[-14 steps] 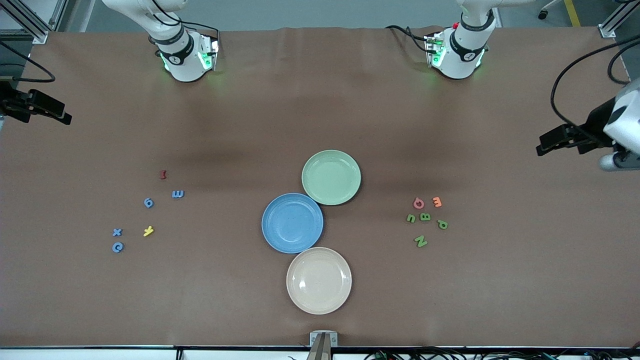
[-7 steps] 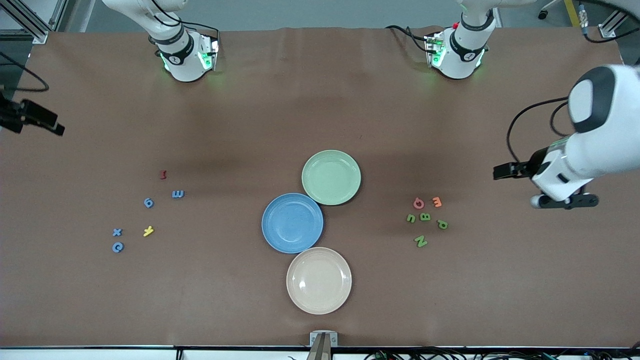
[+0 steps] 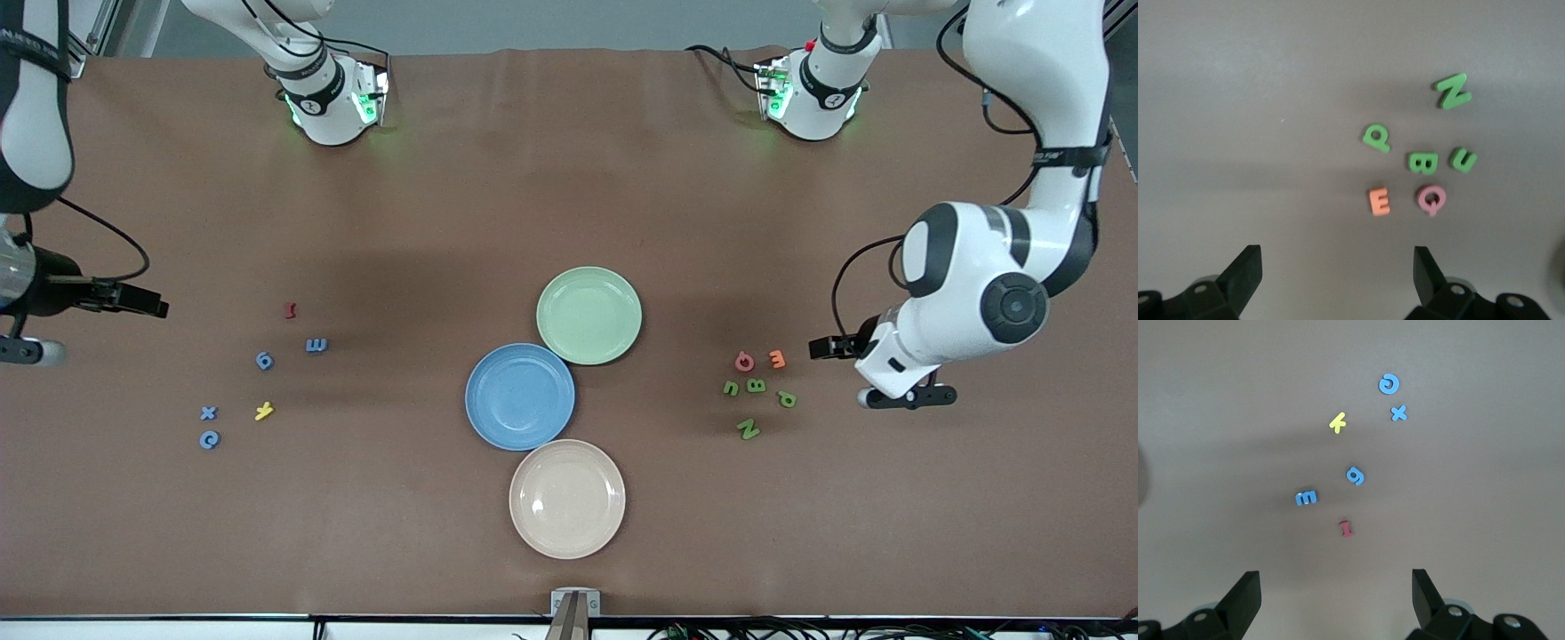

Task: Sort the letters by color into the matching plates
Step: 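Lower the left gripper onto green P while the right gripper lowers onto blue m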

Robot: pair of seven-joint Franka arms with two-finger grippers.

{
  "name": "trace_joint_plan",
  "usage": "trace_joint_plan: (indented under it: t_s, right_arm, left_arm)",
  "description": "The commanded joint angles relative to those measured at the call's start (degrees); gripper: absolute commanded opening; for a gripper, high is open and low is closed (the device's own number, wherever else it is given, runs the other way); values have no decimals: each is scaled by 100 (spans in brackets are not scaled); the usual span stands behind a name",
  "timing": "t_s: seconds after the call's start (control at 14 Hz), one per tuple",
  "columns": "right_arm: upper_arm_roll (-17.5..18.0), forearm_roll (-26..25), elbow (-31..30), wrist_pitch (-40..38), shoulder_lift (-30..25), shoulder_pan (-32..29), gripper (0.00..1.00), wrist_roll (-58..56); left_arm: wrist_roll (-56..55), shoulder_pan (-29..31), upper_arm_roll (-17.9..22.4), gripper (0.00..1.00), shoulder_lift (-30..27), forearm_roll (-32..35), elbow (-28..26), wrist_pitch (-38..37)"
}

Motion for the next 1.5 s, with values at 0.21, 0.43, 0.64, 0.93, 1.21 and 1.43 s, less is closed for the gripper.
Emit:
trace_joint_plan:
  t_s: [0.21,0.43,0.64,0.93,1.21,1.43]
  right_arm:
    - [36,-26,-1528,1757,-140,-165,100,14]
    - [45,-61,-2259,2953,-96,-120,100,14]
    - [62,-9,-2751,3640,18,-42,100,144]
    - [71,9,-3428,4396,9,512,100,725]
    - [71,430,-3727,5037,246,916,100,725]
    - [80,431,-3807,5460,527,952,100,725]
  left_arm:
    - [-163,-159,23,100,173,53,-751,1460]
    - [-285,-177,23,100,480,350,-769,1821]
    - [-418,-186,15,100,744,563,-690,2085]
    - [-540,-265,15,98,1061,563,-453,2279]
    - [-559,-318,23,92,1246,572,-330,2314]
    - [-559,-318,23,84,1351,572,-312,2498]
